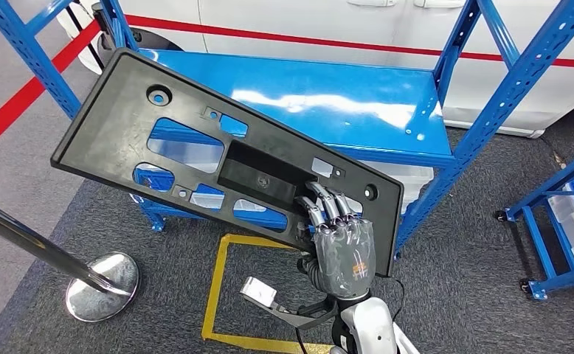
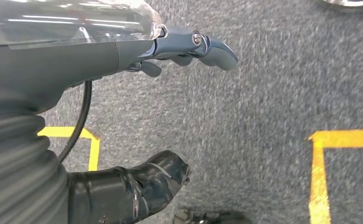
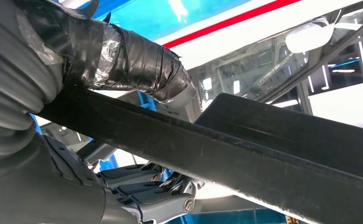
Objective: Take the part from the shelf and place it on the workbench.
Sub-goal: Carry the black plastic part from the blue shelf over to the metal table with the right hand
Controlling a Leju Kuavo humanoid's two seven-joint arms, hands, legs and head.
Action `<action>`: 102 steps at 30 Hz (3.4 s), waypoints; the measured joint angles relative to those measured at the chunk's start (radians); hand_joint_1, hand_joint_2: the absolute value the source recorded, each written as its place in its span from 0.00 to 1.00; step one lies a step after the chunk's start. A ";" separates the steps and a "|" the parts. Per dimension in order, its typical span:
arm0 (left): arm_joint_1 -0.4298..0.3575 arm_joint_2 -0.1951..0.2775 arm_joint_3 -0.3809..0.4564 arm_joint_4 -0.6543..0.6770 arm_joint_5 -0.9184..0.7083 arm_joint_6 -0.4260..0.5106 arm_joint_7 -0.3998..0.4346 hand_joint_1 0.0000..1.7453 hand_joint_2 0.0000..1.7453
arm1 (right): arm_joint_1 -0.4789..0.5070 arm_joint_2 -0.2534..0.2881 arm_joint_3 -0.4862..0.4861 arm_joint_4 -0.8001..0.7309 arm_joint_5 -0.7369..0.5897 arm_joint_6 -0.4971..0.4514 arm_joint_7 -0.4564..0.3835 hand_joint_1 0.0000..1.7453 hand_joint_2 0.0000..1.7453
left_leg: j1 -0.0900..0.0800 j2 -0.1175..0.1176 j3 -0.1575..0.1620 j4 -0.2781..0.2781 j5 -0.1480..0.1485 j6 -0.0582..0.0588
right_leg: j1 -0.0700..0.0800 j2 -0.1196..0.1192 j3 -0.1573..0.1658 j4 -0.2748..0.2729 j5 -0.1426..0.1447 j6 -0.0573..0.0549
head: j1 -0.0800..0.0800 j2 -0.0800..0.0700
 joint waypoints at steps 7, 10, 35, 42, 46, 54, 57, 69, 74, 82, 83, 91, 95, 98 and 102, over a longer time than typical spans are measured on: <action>0.000 -0.004 0.000 0.000 0.000 0.000 -0.006 0.00 1.00 | -0.002 0.000 -0.004 -0.001 0.001 0.002 -0.005 1.00 1.00 | 0.002 -0.003 -0.046 0.038 0.016 -0.040 | 0.005 0.001 0.101 -0.189 0.041 -0.037 | -0.001 0.000; 0.000 -0.005 0.000 0.000 0.000 0.000 -0.007 0.00 1.00 | -0.003 0.004 -0.005 -0.001 0.001 0.003 -0.006 1.00 1.00 | 0.008 -0.006 -0.086 0.139 -0.078 -0.057 | 0.003 -0.002 0.077 -0.194 0.067 -0.060 | -0.002 0.000; 0.000 -0.010 -0.002 -0.001 0.002 0.002 0.009 0.00 1.00 | 0.007 0.007 -0.009 0.009 -0.027 0.009 -0.019 1.00 1.00 | -0.001 0.000 -0.031 0.022 0.012 -0.020 | 0.016 0.000 0.118 -0.200 0.030 -0.024 | 0.000 0.000; 0.007 -0.003 -0.003 -0.001 -0.005 0.003 0.022 0.00 1.00 | 0.023 0.009 -0.012 0.009 -0.046 -0.001 -0.022 1.00 1.00 | 0.007 -0.007 -0.111 0.221 -0.114 -0.065 | 0.005 -0.005 0.091 -0.218 0.068 -0.060 | -0.003 0.000; 0.012 0.002 -0.003 -0.001 -0.007 0.004 0.022 0.00 1.00 | 0.036 0.008 -0.014 0.014 -0.053 -0.001 -0.027 1.00 1.00 | 0.016 -0.006 -0.070 0.212 -0.080 -0.076 | 0.003 -0.004 0.079 -0.212 0.076 -0.054 | -0.003 0.000; 0.012 0.005 -0.004 -0.002 -0.007 0.008 0.025 0.00 1.00 | 0.039 0.008 -0.019 0.014 -0.082 -0.001 -0.034 1.00 1.00 | 0.012 -0.009 0.036 -0.004 -0.025 -0.029 | 0.006 -0.002 0.057 -0.184 0.065 -0.015 | -0.001 0.000; 0.012 0.005 -0.004 -0.002 -0.007 0.010 0.025 0.00 1.00 | 0.042 0.007 -0.026 0.014 -0.091 -0.001 -0.036 1.00 1.00 | 0.009 -0.006 0.029 -0.007 -0.018 -0.010 | 0.005 0.000 -0.016 -0.019 -0.028 -0.012 | 0.000 0.000; 0.014 0.005 -0.004 -0.002 -0.006 0.016 0.029 0.00 1.00 | 0.074 0.003 -0.057 0.001 -0.103 -0.008 -0.038 1.00 1.00 | 0.001 -0.003 -0.002 0.041 -0.037 -0.043 | 0.009 -0.001 0.068 -0.200 0.075 -0.044 | -0.002 0.000; 0.016 0.006 -0.004 -0.002 -0.006 0.016 0.029 0.00 1.00 | 0.092 0.002 -0.075 -0.006 -0.106 -0.020 -0.037 1.00 1.00 | 0.007 -0.005 -0.106 0.293 -0.162 -0.063 | 0.006 -0.001 0.062 -0.204 0.084 -0.055 | -0.002 0.000; 0.017 0.006 -0.004 -0.002 -0.002 0.017 0.029 0.00 1.00 | 0.122 0.001 -0.117 -0.029 -0.114 -0.027 -0.035 1.00 1.00 | 0.001 -0.019 0.033 0.016 -0.041 -0.039 | 0.009 0.009 0.053 -0.197 0.092 -0.029 | -0.002 0.000; 0.017 0.006 -0.004 -0.002 -0.001 0.017 0.028 0.00 1.00 | 0.127 0.000 -0.121 -0.032 -0.114 -0.028 -0.035 1.00 1.00 | 0.003 -0.017 0.033 0.011 -0.037 -0.032 | 0.008 0.009 0.052 -0.196 0.092 -0.023 | -0.001 0.000; 0.017 0.006 -0.004 -0.002 0.002 0.017 0.027 0.00 1.00 | 0.151 -0.005 -0.147 -0.042 -0.118 -0.036 -0.035 1.00 1.00 | 0.005 0.001 0.024 0.003 -0.020 -0.007 | 0.004 0.004 -0.045 0.042 -0.017 -0.006 | 0.000 0.000; 0.017 0.005 -0.004 -0.002 0.003 0.016 0.027 0.00 1.00 | 0.159 -0.007 -0.159 -0.057 -0.122 -0.051 -0.038 1.00 1.00 | -0.002 0.010 0.019 0.023 -0.030 -0.020 | 0.010 -0.032 0.064 -0.174 0.068 -0.021 | -0.001 0.000; 0.017 0.005 -0.004 -0.002 0.003 0.017 0.027 0.00 1.00 | 0.170 -0.007 -0.169 -0.070 -0.126 -0.065 -0.042 1.00 1.00 | -0.004 0.022 0.016 0.025 -0.031 -0.035 | 0.012 -0.021 0.060 -0.187 0.072 -0.035 | -0.001 0.000; 0.017 0.005 -0.004 -0.002 0.003 0.017 0.025 0.00 1.00 | 0.184 -0.007 -0.181 -0.084 -0.131 -0.075 -0.049 1.00 1.00 | 0.002 0.004 -0.038 0.155 -0.122 -0.054 | 0.006 -0.003 0.054 -0.195 0.084 -0.055 | -0.002 0.000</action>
